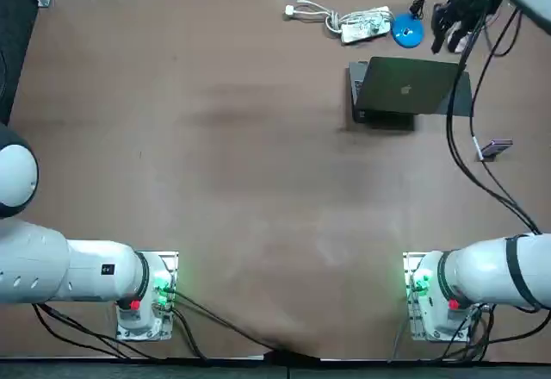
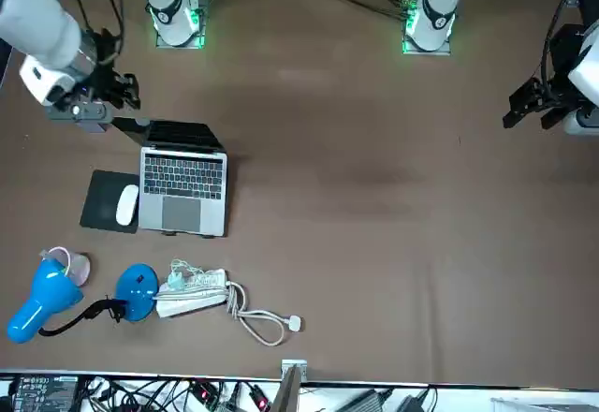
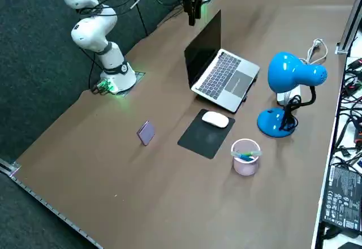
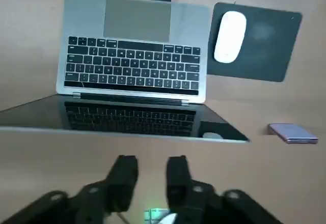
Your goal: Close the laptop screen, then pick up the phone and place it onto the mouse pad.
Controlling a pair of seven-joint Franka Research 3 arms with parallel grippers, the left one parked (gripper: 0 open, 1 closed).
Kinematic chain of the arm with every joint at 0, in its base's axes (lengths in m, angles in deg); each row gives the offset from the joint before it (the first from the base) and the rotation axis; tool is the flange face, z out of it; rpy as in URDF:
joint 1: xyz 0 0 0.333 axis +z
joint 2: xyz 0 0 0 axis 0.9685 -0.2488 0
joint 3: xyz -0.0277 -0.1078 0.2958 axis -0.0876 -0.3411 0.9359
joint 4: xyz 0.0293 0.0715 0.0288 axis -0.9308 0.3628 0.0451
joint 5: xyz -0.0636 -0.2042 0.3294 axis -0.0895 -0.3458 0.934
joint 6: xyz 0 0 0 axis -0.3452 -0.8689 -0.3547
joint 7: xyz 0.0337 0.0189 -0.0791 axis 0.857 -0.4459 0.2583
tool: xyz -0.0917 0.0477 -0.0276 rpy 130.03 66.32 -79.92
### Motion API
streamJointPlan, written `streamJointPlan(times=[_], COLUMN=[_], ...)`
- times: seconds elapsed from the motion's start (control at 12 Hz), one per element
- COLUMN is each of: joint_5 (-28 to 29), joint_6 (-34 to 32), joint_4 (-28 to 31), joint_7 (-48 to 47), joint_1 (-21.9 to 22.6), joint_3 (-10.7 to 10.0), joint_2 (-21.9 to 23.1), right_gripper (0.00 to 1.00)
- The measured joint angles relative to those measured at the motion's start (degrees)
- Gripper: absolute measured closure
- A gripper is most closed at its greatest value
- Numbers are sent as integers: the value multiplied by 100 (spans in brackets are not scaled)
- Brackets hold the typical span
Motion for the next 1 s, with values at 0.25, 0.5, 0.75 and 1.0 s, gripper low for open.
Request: streamJointPlan(times=[0.25, 0.5, 0.75, 1.0], joint_5=[1, 1, 4, 5], joint_6=[348, 441, 916, 1641], joint_4=[466, 633, 664, 676], joint_7=[-158, -168, -169, -172], joint_1=[97, 97, 97, 93], joint_3=[4, 1, 1, -2], joint_2=[-14, -17, -106, -395], right_gripper=[97, 97, 98, 98])
